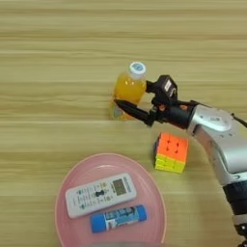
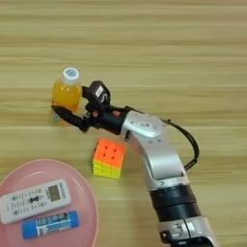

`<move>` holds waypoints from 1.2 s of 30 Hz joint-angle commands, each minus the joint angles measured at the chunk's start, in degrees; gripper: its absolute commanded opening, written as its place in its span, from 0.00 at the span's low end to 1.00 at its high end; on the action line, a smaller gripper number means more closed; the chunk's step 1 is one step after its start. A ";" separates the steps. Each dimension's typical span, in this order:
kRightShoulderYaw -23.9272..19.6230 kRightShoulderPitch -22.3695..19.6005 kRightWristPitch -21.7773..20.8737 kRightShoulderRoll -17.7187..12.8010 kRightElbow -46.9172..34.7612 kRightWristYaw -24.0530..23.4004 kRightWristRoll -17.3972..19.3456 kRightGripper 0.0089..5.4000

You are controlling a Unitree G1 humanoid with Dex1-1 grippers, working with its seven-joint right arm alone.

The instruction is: Move the objects on the table

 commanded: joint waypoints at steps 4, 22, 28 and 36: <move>-7.91 -5.88 -1.55 -5.86 -2.34 0.84 4.22 0.63; -16.18 -1.92 -6.64 -15.76 8.72 8.11 4.22 0.63; -14.65 -0.57 -10.31 -15.50 12.85 8.39 2.02 0.63; -12.81 0.04 -15.21 -14.46 18.16 7.87 -1.35 0.63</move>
